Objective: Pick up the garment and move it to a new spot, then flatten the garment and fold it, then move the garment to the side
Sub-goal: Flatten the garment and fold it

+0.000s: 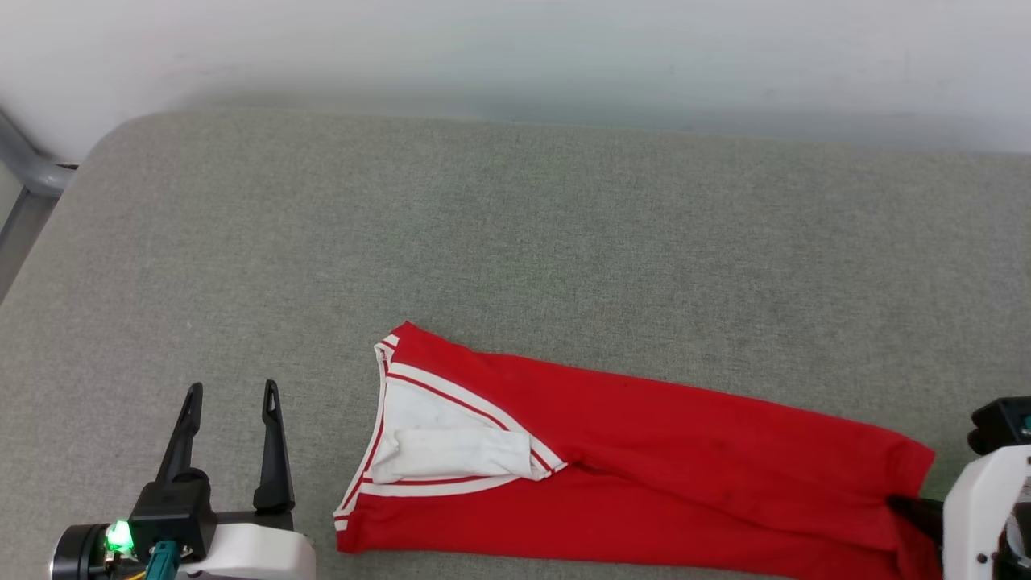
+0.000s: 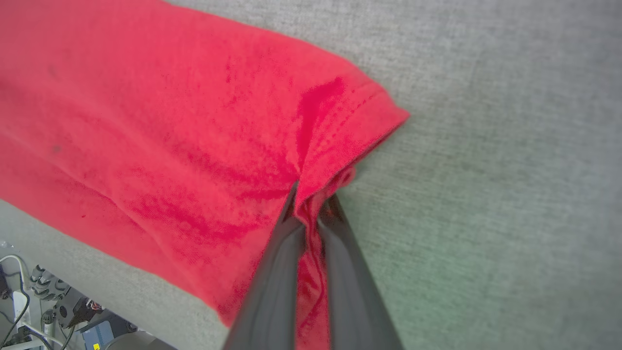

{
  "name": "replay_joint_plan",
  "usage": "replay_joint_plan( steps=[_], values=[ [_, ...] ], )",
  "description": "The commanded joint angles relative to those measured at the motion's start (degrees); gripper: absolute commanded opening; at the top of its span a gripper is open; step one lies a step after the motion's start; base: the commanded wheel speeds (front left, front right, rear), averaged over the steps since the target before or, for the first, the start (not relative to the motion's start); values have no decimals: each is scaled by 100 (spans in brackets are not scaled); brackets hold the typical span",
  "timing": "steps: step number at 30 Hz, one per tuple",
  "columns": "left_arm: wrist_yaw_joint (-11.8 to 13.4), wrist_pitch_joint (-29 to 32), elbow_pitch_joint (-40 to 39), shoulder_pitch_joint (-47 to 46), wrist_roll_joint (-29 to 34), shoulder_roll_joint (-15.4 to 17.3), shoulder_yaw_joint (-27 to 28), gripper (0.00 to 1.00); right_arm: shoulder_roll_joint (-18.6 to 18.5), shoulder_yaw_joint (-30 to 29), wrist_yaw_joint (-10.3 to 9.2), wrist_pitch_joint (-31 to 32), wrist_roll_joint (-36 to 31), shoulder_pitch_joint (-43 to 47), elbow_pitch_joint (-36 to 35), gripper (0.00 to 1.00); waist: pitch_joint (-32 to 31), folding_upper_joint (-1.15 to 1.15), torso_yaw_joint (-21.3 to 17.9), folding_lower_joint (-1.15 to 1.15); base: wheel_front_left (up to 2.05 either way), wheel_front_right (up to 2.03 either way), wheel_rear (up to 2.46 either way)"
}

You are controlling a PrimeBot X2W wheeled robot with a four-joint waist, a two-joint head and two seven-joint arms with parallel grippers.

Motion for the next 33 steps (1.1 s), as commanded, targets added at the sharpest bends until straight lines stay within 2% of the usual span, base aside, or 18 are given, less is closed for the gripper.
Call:
replay_joint_plan(
  steps=[1, 10, 14, 17, 20, 25, 29, 33],
  values=[
    [-38, -14, 0, 76, 68, -81, 56, 100, -74, -29, -11, -35, 46, 59, 71, 0, -56, 0, -41, 0, 0, 0, 0],
    [-406, -14, 61, 279, 455, -440, 366, 100, -525, -740, -10, -266, 34, 124, 426, 0, -209, 0, -124, 0, 0, 0, 0],
    [-498, -14, 108, 305, 527, -502, 438, 100, -570, -938, -10, -293, -124, 136, 628, 0, -261, 0, -135, 0, 0, 0, 0],
    [-581, -14, 156, 390, 602, -566, 491, 100, -455, -1078, -10, -285, -50, 178, 586, 0, -340, 0, -151, 0, 0, 0, 0],
    [-641, -14, 191, 433, 681, -602, 560, 100, -393, -1072, -8, -243, 21, 281, 234, 0, -429, 0, -167, 0, 0, 0, 0],
    [-739, -15, 213, 512, 746, -672, 647, 100, -170, -945, -7, -35, 134, 450, -829, 0, -505, 0, -204, 0, 0, 0, 0],
    [-825, -15, 220, 455, 795, -729, 699, 100, 112, -646, -7, 192, 209, 425, -1663, 0, -492, 0, -210, 0, 0, 0, 0],
    [-899, -15, 224, 371, 851, -779, 712, 100, 317, -238, -7, 411, 95, 186, -2140, 0, -430, 0, -163, 0, 0, 0, 0]
  ],
)
